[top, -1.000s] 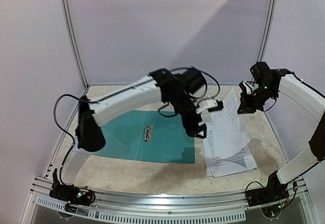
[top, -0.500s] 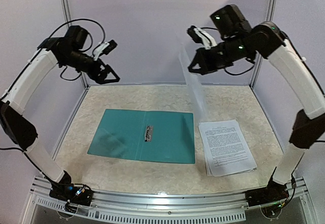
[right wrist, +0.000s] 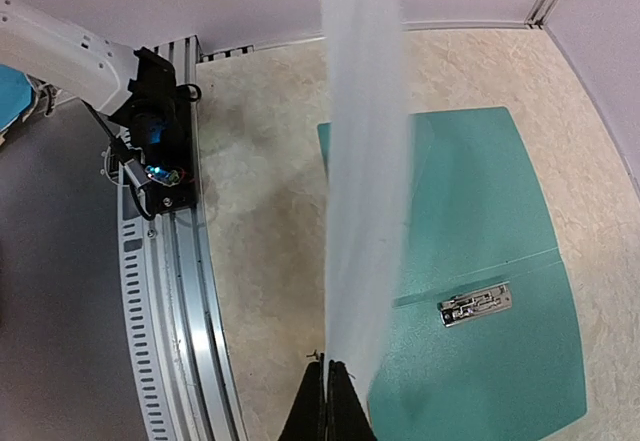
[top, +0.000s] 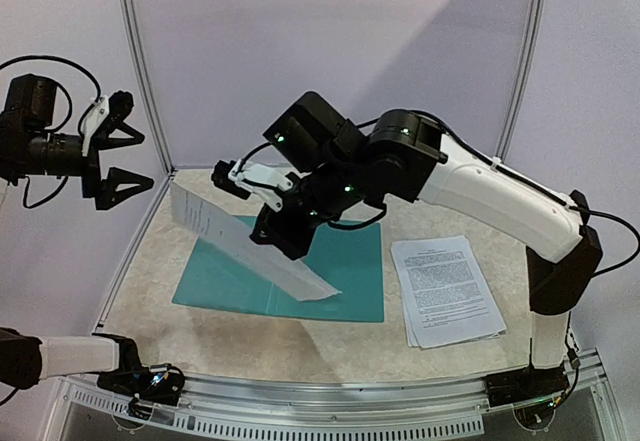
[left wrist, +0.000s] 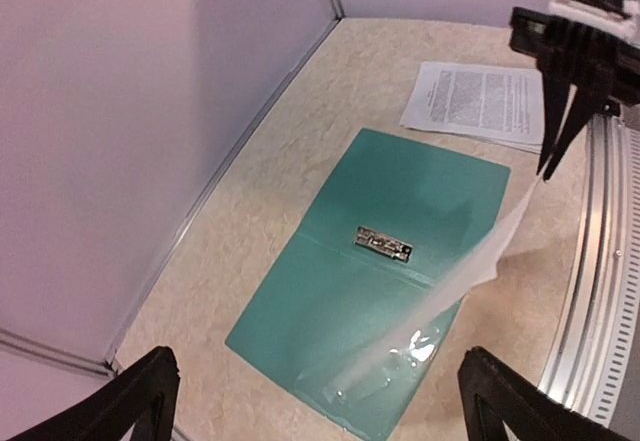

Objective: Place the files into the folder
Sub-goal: Pass from the right arm to the left

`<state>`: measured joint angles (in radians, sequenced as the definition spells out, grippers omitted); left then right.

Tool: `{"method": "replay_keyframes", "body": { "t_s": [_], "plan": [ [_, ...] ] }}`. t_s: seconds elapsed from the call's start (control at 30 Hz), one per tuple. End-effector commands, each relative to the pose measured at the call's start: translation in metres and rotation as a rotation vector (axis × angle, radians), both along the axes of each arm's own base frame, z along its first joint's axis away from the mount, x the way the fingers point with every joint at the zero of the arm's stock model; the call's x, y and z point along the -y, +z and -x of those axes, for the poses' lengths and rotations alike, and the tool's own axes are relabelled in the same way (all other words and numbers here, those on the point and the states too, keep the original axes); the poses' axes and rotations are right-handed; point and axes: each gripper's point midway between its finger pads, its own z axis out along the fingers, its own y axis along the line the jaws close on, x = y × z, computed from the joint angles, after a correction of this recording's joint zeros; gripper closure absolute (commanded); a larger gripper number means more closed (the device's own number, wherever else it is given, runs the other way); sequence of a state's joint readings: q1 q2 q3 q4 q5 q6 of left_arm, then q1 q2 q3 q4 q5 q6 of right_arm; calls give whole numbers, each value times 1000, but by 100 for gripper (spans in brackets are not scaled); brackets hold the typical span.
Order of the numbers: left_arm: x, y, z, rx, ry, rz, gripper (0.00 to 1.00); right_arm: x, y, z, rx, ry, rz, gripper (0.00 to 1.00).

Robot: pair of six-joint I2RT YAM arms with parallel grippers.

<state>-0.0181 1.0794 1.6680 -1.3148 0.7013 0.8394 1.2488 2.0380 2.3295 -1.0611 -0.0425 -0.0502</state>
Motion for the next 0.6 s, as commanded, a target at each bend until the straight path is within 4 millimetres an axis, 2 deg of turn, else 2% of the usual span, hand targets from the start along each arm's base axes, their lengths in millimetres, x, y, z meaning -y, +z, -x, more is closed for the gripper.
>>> {"method": "replay_keyframes", "body": {
  "t_s": [0.0,0.07,0.2,0.27,0.4,0.5,0.57],
  "plan": [
    [24,-18,31,-110,-219,24,0,11,61,1,48,58,-176,100],
    [29,-14,41,-120,-283,21,0,12,63,1,49,60,-187,100],
    [37,-15,78,-129,-443,-17,0,14,69,-4,68,28,-203,100],
    [37,-19,83,-142,-443,-30,1,15,69,-7,77,19,-201,100],
    [30,-26,78,-164,-394,-76,0,18,63,-12,100,-2,-174,100],
    [24,-15,58,-131,-276,-92,0,25,59,-19,127,-18,-138,100],
    [21,-8,54,-121,-252,-106,0,31,59,-26,153,-48,-122,100]
  ]
}}
